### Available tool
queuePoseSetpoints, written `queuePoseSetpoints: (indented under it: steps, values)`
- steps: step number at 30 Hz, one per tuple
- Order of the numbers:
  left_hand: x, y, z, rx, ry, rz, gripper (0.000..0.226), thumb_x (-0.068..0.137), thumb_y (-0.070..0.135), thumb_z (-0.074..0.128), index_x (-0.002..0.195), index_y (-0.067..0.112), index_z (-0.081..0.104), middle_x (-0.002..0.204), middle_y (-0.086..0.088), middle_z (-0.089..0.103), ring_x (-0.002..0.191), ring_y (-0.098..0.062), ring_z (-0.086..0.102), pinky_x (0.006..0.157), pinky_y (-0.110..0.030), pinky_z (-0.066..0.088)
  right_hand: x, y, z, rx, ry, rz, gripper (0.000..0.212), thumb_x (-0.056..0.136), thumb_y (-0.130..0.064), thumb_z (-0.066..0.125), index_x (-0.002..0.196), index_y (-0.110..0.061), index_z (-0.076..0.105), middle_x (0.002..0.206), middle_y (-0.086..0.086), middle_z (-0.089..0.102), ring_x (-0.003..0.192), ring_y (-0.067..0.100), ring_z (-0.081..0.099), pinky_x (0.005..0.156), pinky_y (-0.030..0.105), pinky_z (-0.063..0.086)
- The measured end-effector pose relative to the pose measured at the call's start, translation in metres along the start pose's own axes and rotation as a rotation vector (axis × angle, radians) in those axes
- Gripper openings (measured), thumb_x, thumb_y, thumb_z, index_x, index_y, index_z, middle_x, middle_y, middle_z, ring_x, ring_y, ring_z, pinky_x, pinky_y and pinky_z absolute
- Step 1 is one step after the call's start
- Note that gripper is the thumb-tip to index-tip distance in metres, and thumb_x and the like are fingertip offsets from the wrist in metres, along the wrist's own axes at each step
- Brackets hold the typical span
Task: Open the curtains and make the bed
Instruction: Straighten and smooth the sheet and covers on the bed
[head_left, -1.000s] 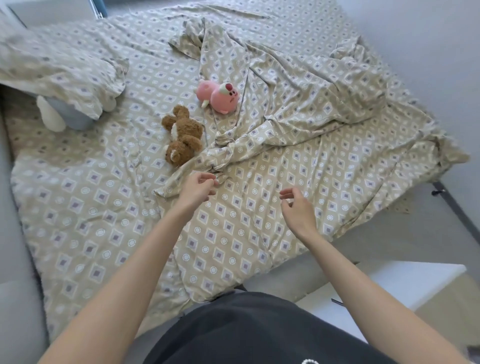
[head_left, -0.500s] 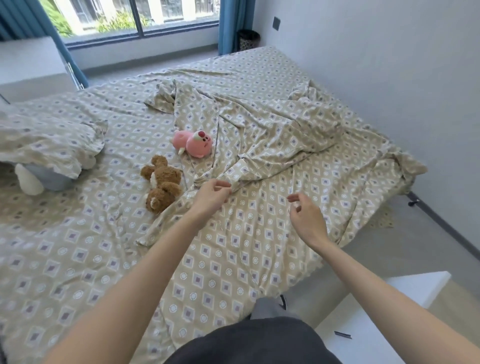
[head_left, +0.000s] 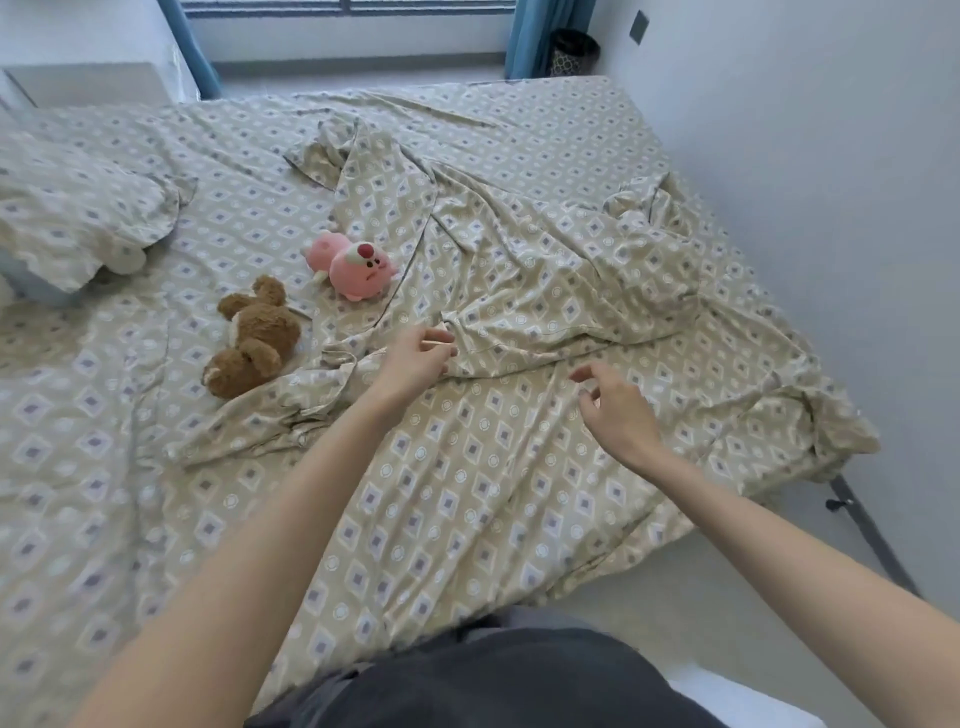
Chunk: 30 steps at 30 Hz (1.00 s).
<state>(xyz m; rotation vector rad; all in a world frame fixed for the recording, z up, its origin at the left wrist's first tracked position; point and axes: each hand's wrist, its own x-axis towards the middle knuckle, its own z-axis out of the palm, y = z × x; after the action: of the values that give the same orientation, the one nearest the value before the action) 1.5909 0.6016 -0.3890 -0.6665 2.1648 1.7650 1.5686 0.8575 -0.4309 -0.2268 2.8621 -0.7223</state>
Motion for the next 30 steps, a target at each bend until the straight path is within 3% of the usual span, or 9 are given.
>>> queuePoseSetpoints:
  steps: [4, 8, 11, 17, 22, 26, 30]
  values:
    - [0.012, 0.022, 0.04, -0.054, 0.066, -0.039, 0.026, 0.096, 0.015, 0.046, 0.12, 0.013, 0.056, 0.116, -0.002, 0.063, 0.091, -0.015, 0.059, 0.069, -0.022, 0.05, 0.019, 0.035, -0.034, 0.01, -0.039, -0.048, 0.022, 0.093, -0.014, 0.048, 0.112, -0.023, 0.057, 0.114, -0.009, 0.061, 0.085, 0.013, 0.059, 0.068, 0.035, 0.052]
    - [0.024, 0.039, 0.071, -0.019, 0.077, -0.039, 0.025, 0.096, 0.015, 0.046, 0.119, 0.013, 0.055, 0.118, -0.003, 0.062, 0.097, -0.018, 0.06, 0.09, -0.037, 0.051, 0.024, 0.076, -0.058, 0.006, -0.057, -0.036, 0.024, 0.094, -0.013, 0.045, 0.115, -0.019, 0.057, 0.117, -0.008, 0.06, 0.09, 0.01, 0.058, 0.075, 0.035, 0.053]
    - [0.035, 0.049, 0.093, 0.018, 0.052, -0.034, 0.023, 0.095, 0.013, 0.045, 0.116, 0.015, 0.055, 0.119, -0.005, 0.06, 0.101, -0.021, 0.06, 0.095, -0.042, 0.051, 0.021, 0.106, -0.068, -0.03, -0.08, 0.013, 0.026, 0.094, -0.013, 0.045, 0.116, -0.019, 0.056, 0.12, -0.007, 0.059, 0.1, 0.01, 0.055, 0.076, 0.033, 0.051]
    - [0.05, 0.068, 0.15, 0.079, -0.046, -0.01, 0.025, 0.096, 0.014, 0.045, 0.118, 0.015, 0.055, 0.118, -0.005, 0.059, 0.1, -0.018, 0.058, 0.084, -0.032, 0.048, 0.018, 0.157, -0.089, -0.103, -0.148, 0.066, 0.03, 0.093, -0.011, 0.044, 0.118, -0.017, 0.057, 0.122, -0.003, 0.059, 0.11, 0.016, 0.056, 0.085, 0.038, 0.052]
    - [0.06, 0.08, 0.2, 0.109, -0.105, 0.01, 0.023, 0.095, 0.015, 0.045, 0.115, 0.017, 0.055, 0.118, -0.005, 0.058, 0.107, -0.021, 0.058, 0.089, -0.034, 0.05, 0.029, 0.199, -0.107, -0.196, -0.189, 0.05, 0.027, 0.092, -0.012, 0.044, 0.114, -0.018, 0.058, 0.114, -0.004, 0.063, 0.108, 0.017, 0.056, 0.084, 0.039, 0.051]
    - [0.073, 0.084, 0.24, 0.117, -0.092, 0.003, 0.023, 0.094, 0.016, 0.045, 0.115, 0.018, 0.055, 0.118, -0.004, 0.058, 0.108, -0.021, 0.057, 0.092, -0.036, 0.049, 0.048, 0.245, -0.124, -0.294, -0.284, 0.015, 0.025, 0.093, -0.015, 0.046, 0.115, -0.019, 0.057, 0.111, -0.003, 0.064, 0.104, 0.017, 0.057, 0.083, 0.037, 0.05]
    - [0.09, 0.088, 0.297, 0.092, -0.011, -0.042, 0.027, 0.094, 0.013, 0.045, 0.119, 0.012, 0.055, 0.114, -0.006, 0.059, 0.103, -0.021, 0.058, 0.084, -0.03, 0.047, 0.083, 0.304, -0.142, -0.363, -0.387, -0.033, 0.026, 0.093, -0.016, 0.044, 0.116, -0.021, 0.056, 0.111, -0.005, 0.063, 0.102, 0.018, 0.058, 0.086, 0.037, 0.048]
